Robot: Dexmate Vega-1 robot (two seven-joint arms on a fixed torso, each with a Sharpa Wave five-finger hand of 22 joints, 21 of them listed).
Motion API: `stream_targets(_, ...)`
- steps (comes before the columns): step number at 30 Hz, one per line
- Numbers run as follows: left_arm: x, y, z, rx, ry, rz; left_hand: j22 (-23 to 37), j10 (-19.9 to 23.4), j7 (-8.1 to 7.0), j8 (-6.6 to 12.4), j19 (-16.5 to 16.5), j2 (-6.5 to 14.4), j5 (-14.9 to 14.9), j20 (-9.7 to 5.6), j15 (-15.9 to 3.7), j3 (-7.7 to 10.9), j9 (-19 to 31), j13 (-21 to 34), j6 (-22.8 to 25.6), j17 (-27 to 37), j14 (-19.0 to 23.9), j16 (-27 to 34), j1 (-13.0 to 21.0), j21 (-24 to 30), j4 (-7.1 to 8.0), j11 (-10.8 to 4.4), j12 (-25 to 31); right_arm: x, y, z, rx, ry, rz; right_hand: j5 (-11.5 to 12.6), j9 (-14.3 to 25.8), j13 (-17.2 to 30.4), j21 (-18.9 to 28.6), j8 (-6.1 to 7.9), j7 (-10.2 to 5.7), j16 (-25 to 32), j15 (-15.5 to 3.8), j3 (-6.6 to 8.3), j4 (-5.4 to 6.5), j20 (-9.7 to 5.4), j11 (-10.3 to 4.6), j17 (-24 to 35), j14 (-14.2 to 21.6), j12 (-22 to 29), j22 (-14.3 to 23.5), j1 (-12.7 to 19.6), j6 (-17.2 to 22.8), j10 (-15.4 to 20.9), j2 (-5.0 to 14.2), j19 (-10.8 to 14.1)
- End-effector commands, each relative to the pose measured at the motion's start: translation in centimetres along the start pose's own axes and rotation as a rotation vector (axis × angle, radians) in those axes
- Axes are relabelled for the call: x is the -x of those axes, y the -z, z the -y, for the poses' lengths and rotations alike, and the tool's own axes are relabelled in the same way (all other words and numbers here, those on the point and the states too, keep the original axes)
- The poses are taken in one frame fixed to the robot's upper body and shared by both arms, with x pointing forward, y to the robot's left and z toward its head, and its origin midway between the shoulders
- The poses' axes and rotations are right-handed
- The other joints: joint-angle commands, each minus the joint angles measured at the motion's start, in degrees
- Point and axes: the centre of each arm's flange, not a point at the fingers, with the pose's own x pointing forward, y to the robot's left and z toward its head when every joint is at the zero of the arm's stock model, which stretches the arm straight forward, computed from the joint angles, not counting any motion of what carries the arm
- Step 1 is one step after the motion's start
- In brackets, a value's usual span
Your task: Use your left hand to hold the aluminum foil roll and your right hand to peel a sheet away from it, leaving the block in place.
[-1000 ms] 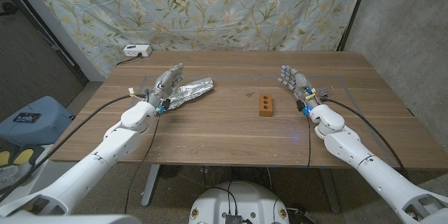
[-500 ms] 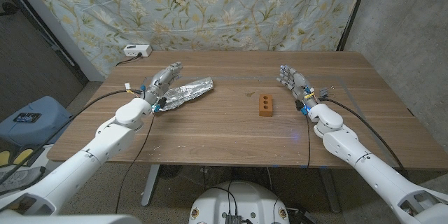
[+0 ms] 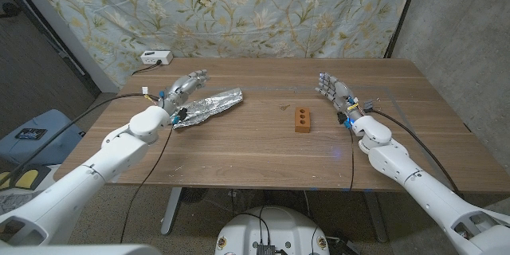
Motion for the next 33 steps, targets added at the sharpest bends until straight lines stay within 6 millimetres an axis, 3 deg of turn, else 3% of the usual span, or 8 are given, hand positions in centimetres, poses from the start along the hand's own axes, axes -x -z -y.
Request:
stream_targets(1,-0.2,-2.4,-0.4,-0.183,-0.032,-0.026,0.19,1.32,0.07,0.31,0.9,-0.3,0.64,0.08,0.0,-0.29,0.18,0.21,1.02,0.3,1.26,0.51,1.32,0.29,-0.23,-0.1,0.71,-0.7,0.0,0.7,0.006,-0.014,-0.008,0.1,0.24,0.15,-0.2,0.32,0.16,0.43,-1.01,0.09,-0.16,-1.54,-0.33,0.02,-0.34,0.18,0.29,0.58,0.55,0.1,0.09,0.75)
stream_targets(14,0.0,-3.0,-0.7,-0.289,-0.057,-0.102,0.28,2.87,1.53,0.01,1.25,-2.05,1.12,0.67,0.21,-1.71,0.19,0.51,1.33,0.43,2.18,0.44,2.28,0.08,-0.07,-0.39,1.2,-0.8,-0.2,1.3,0.014,-0.028,-0.005,0.05,0.24,0.13,-0.41,0.29,0.17,0.51,-1.02,0.05,-0.31,-1.58,-0.27,-0.04,-0.42,0.16,0.3,0.6,0.5,0.0,0.14,0.82)
stream_targets(24,0.0,-4.5,-0.4,-0.427,-0.016,-0.177,0.37,3.33,2.48,-0.1,1.05,-2.9,1.28,0.97,0.47,-2.65,0.22,0.8,1.57,0.57,2.59,0.43,2.83,-0.18,0.06,-0.3,1.36,-0.3,-0.2,1.7,0.009,-0.024,-0.001,0.01,0.24,0.12,-0.58,0.25,0.22,0.54,-0.91,-0.02,-0.39,-1.55,-0.13,-0.07,-0.54,0.11,0.31,0.57,0.41,-0.15,0.15,0.84)
stream_targets(33,-0.4,-5.3,-0.1,-0.484,0.056,-0.232,0.52,0.71,4.06,-1.01,-1.01,-4.68,1.16,1.87,1.77,-4.82,0.29,1.52,-0.9,0.84,-0.03,-0.64,3.72,-1.35,0.46,0.41,0.41,0.4,0.1,1.9,0.001,-0.012,0.005,0.0,0.24,0.11,-0.76,0.23,0.27,0.58,-0.69,-0.02,-0.46,-1.6,-0.12,-0.1,-0.63,0.09,0.31,0.58,0.36,-0.27,0.24,0.8)
